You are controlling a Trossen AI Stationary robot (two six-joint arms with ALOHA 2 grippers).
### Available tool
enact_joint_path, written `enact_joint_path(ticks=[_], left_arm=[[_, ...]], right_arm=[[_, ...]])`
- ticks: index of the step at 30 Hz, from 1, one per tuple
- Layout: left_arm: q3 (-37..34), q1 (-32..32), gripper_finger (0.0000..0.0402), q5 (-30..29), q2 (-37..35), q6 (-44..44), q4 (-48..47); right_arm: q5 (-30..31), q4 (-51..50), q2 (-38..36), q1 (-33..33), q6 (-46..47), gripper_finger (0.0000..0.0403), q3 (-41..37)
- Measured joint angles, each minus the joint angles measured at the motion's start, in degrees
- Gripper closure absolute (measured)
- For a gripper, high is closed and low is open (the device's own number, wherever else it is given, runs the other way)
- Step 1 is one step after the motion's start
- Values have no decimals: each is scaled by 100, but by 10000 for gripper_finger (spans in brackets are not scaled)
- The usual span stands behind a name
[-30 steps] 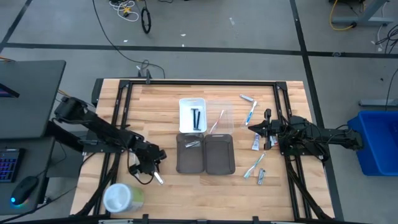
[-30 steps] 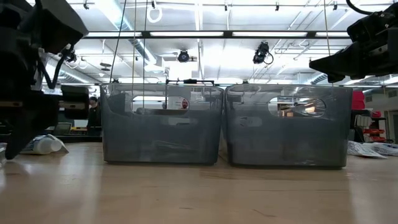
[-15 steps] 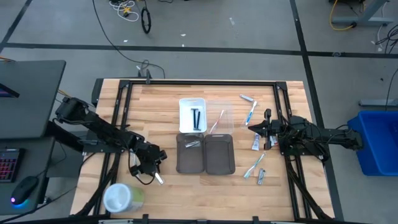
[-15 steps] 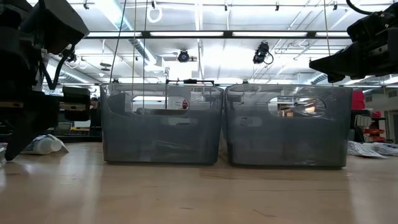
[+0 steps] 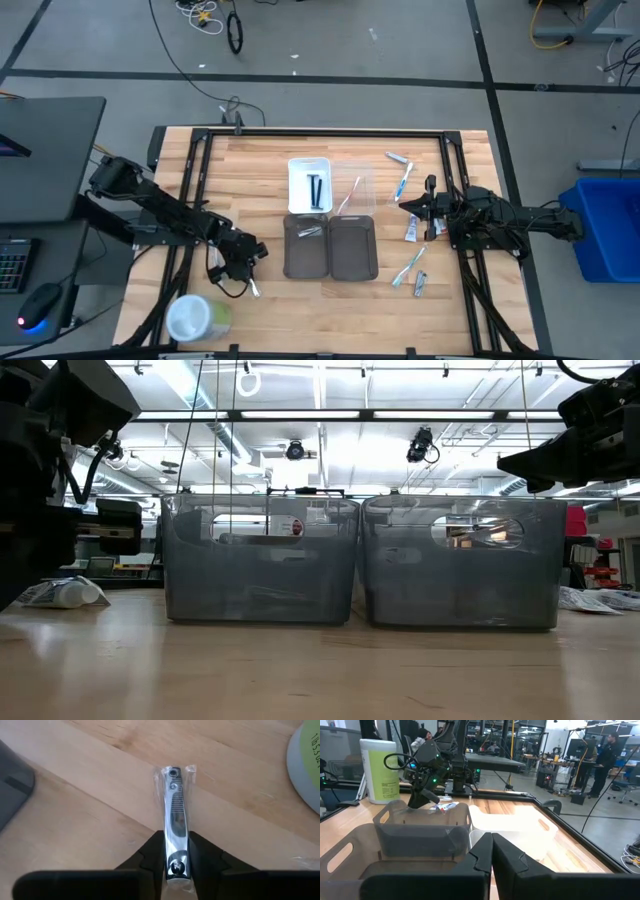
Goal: Pick & Place Travel size toiletries
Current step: Put the silver nail cutter into the left black bin
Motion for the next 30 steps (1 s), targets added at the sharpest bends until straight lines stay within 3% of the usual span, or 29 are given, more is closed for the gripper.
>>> enact_joint_path(ticks=[8,15,30], left_arm=[[0,0,312,-17,0,13,1],[2,0,331,-15,0,17,1],[51,2,328,-30,4,-7,-52]], right_arm=[[-1,0,0,0,0,389,2],[0,0,-2,-1,0,389,1],[0,-1,-1,-2,0,389,0]])
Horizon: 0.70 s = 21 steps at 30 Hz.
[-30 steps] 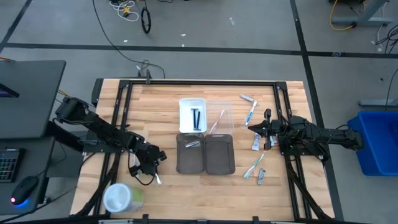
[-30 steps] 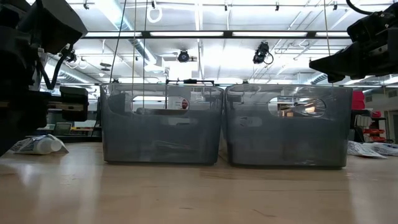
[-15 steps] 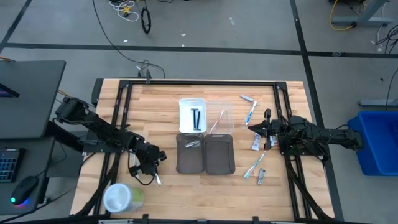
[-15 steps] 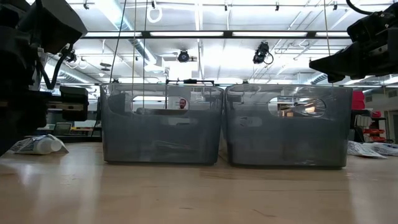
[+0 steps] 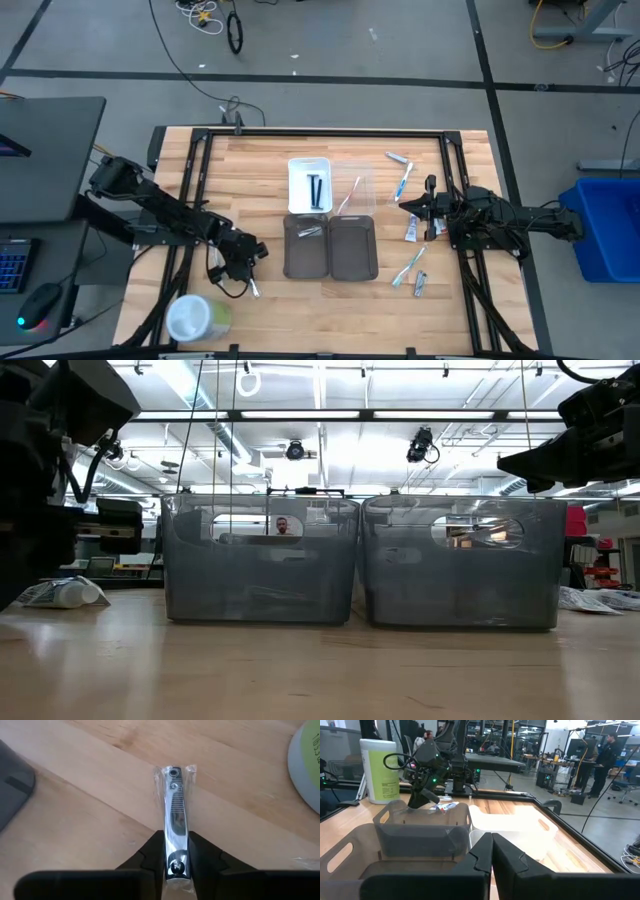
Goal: Pick & Place Travel size toiletries
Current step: Put the silver nail cutter into the left black bin
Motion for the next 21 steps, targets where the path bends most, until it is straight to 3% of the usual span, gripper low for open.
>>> enact_joint_path(ticks=[21], left_arm=[[828,3,331,-17,-54,-118,-1295]], right_arm=[[0,-1,1,2,0,390,0]])
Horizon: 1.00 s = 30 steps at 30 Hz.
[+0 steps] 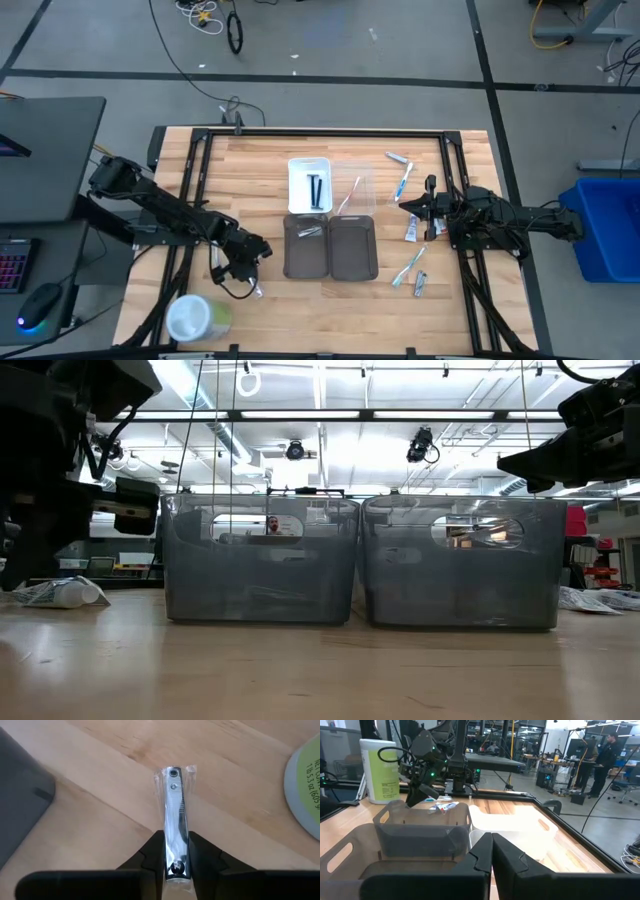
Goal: Pick & Place Travel size toiletries
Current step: Put the silver nail cutter into the left black bin
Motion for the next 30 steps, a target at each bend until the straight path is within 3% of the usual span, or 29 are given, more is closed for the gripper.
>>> enact_joint_path(ticks=[6,21,30], left_arm=[[143,-1,328,-40,-75,-51,-302],[354,119,330,-310,-1489,-298,-1730],[614,167,331,-354,-1585,-436,-1866]], right_arm=[[-2,1,0,0,0,390,1],[0,2,-1,-1,0,390,0],[0,7,0,-2,0,390,2]])
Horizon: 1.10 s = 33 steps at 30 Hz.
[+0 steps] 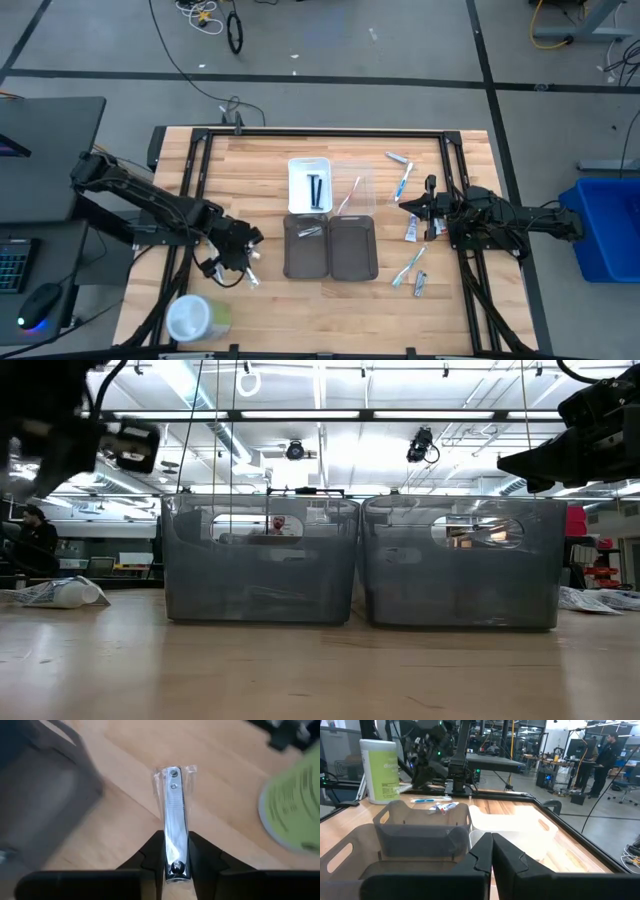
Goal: Pick & Place Travel size toiletries
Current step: Put the silver nail cutter into the left black bin
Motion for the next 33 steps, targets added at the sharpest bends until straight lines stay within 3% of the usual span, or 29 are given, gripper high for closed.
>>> enact_joint_path(ticks=[14,22,27,33], left_arm=[[1380,484,328,-286,0,-30,-356],[1541,529,330,-587,4,-387,-403],[1543,712,323,-1201,57,-933,-286],[1543,1071,329,-1312,52,-1336,-175]], right_arm=[[-1,-2,-2,1,0,390,-2],[0,-4,-2,2,0,390,-2],[0,-5,-1,1,0,389,-2],[-1,-4,-2,1,1,389,-2]])
